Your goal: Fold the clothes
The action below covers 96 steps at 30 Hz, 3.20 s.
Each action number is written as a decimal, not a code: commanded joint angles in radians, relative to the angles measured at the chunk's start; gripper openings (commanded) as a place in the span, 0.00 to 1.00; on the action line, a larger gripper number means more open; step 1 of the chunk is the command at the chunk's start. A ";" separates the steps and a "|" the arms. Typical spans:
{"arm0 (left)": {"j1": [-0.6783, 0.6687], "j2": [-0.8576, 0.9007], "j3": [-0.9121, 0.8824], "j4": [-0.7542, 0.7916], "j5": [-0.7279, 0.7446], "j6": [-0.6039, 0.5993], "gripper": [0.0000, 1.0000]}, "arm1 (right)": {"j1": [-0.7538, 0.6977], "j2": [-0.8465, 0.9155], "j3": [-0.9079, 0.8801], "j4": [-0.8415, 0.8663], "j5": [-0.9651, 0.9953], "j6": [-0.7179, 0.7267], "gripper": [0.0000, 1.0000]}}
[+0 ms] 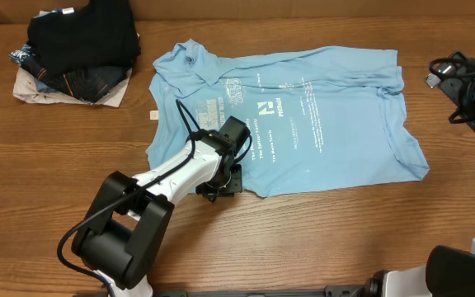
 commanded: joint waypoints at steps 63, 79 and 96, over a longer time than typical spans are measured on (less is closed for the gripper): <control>0.004 -0.024 0.146 -0.229 0.024 0.056 0.04 | -0.010 0.005 -0.765 0.425 -0.110 0.163 0.96; 0.004 -0.024 0.135 -0.267 0.026 0.056 0.04 | -0.048 0.010 -0.896 0.582 -0.046 0.162 0.72; 0.003 -0.024 0.135 -0.269 0.023 0.056 0.04 | -0.080 0.081 -0.904 0.642 -0.031 0.078 0.55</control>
